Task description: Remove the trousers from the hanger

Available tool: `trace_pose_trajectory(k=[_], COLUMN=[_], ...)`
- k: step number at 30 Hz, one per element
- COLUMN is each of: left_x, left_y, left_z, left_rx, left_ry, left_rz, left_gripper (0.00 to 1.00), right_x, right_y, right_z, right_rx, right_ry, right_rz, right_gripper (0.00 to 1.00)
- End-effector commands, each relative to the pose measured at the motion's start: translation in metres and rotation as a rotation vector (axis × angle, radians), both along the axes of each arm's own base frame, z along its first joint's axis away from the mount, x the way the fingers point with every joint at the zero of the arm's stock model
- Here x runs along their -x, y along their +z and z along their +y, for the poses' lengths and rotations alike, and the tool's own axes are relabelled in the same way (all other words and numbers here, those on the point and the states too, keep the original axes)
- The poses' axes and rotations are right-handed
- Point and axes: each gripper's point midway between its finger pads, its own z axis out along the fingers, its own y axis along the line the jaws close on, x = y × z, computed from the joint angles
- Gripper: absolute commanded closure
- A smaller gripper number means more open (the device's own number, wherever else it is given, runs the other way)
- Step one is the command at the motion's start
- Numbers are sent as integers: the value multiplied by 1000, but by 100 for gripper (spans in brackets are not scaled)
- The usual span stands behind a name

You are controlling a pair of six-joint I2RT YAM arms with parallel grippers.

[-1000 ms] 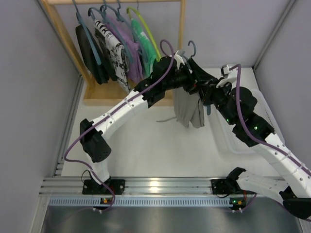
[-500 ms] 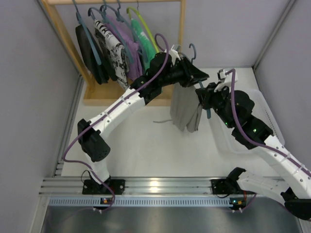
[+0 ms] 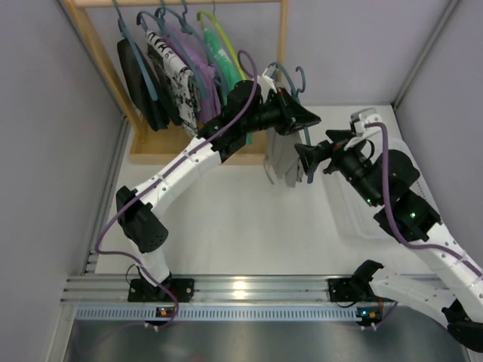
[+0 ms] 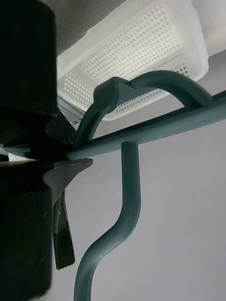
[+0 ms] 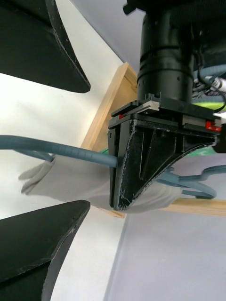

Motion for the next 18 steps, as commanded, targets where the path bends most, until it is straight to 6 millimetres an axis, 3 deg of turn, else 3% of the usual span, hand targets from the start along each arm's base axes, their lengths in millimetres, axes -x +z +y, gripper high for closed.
trace_pose_trajectory(k=[1,6,10,15,16,18], left_x=[42,61,75,87,89,90], left_y=[99,115,114,116,117,115], left_z=[24,31,35,39,40,40], left_rx=[202,254,270,273,275,271], left_ry=[-79,-137,-196,-239,-240,-246], left_rz=[-252,-303,-336,-356,-358,-358], left_gripper=[100,100,100,100,100,100], right_x=[29,38,44,64,62,63], right_y=[44,26,-10,-58,-81,-89], right_z=[-22,-58,-83,-83,-77,-72], right_rx=[1,113,162,171,217,226], right_ry=[24,-67,-142,-66,-40,-10], right_rz=[-173,-178,-176,-212,-200,-230], right_gripper=[1,1,1,1,1,1])
